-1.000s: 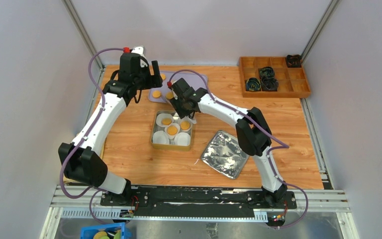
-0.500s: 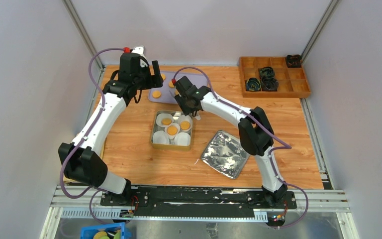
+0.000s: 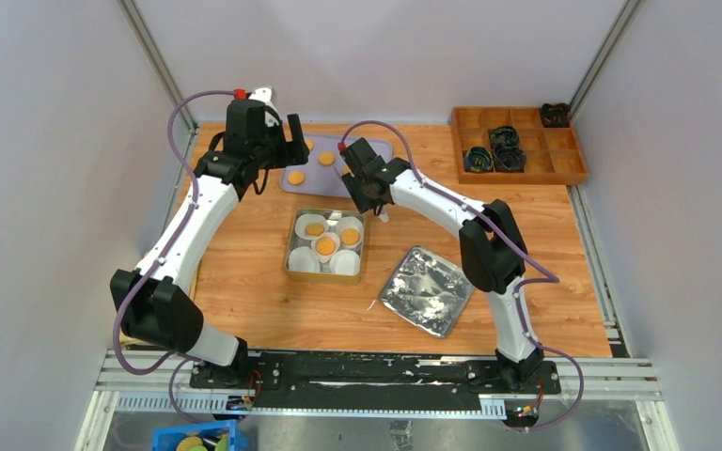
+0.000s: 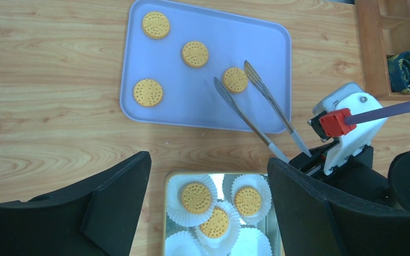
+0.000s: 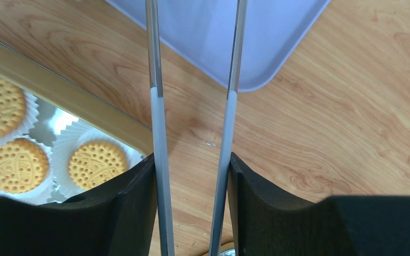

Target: Pack the cookies

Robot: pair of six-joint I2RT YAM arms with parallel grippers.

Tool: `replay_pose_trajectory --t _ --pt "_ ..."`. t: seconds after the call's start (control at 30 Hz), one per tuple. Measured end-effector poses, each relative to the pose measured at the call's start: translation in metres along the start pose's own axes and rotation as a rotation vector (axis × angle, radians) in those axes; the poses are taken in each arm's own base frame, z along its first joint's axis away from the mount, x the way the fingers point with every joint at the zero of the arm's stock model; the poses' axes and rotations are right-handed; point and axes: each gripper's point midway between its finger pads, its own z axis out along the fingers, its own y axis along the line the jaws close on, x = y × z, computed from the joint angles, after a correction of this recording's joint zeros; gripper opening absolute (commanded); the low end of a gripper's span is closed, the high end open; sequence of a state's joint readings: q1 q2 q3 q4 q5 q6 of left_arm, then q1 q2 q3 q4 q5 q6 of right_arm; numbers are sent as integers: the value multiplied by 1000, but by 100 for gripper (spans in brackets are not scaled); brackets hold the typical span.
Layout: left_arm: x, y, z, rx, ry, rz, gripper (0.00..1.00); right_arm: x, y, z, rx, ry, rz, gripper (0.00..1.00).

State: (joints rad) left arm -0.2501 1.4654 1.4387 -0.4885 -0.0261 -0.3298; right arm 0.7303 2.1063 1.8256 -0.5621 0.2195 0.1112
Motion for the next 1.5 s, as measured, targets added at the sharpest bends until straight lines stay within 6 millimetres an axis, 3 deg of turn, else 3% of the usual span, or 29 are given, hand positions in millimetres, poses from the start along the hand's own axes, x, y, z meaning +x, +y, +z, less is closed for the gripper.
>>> replay_pose_trajectory --t 0.27,0.5,0.7,0.8,1.07,1.2,1.33,1.5 --pt "0 0 0 0 0 0 86 23 -8 10 9 58 15 48" --pt "0 0 0 0 0 0 86 33 -7 14 -22 83 53 23" --pt "0 0 0 -1 -1 0 86 25 -3 3 -62 60 71 20" --pt "0 0 0 -1 -1 0 86 20 -6 -20 -78 27 83 20" --pt "0 0 0 -4 -2 -11 86 15 -15 -120 -124 -131 113 19" --pt "0 2 0 -14 -2 -19 85 32 1 -163 -173 -182 76 19" --pt "2 4 1 -25 6 -22 85 62 35 -194 -251 -191 0 19" --pt "4 4 2 -25 13 -27 85 103 63 -210 -306 -134 -53 19"
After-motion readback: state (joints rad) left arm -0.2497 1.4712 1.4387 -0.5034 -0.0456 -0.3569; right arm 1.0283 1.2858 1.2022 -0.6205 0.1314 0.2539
